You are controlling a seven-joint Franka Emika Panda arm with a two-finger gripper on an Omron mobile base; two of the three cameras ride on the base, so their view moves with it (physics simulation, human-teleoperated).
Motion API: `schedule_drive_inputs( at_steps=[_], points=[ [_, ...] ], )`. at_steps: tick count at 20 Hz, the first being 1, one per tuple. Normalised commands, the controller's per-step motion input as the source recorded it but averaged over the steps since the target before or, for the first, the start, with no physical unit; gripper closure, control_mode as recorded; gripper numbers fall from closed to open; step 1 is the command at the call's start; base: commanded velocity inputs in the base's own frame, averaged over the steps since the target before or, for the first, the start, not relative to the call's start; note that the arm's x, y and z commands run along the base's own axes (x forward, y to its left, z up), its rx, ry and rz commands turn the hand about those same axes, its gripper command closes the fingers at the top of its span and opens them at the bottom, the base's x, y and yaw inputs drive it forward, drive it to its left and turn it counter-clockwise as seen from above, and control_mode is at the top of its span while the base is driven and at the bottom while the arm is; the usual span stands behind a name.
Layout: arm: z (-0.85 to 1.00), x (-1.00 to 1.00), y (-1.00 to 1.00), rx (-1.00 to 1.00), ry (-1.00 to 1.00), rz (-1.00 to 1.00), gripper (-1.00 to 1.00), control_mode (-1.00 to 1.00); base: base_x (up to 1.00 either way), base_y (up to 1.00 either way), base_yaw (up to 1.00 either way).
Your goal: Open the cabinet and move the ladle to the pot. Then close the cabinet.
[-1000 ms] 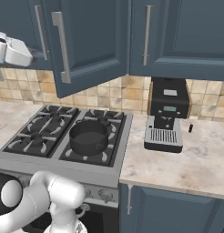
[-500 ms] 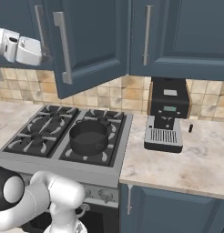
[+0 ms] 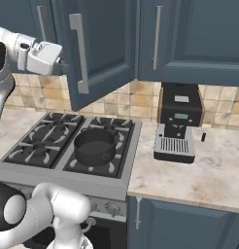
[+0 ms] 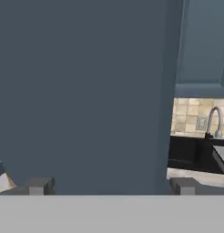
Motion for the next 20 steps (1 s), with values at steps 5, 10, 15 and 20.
schedule_drive_inputs(
  at_steps=[5,10,15,20],
  points=[
    [0.00,-0.48,-0.93,-0.03,-0.01,-0.19,-1.00,-1.00,0.00,0.00,0.00],
    [0.00,-0.57,-0.92,-0.01,-0.02,-0.15,-1.00,-1.00,0.00,0.00,0.00],
    [0.00,-0.66,-0.30,0.00,-0.07,-0.12,-1.00,-1.00,0.00,0.00,0.00],
    [0.02,-0.77,0.45,0.00,-0.14,-0.02,-1.00,-1.00,0.00,0.00,0.00]
  ],
)
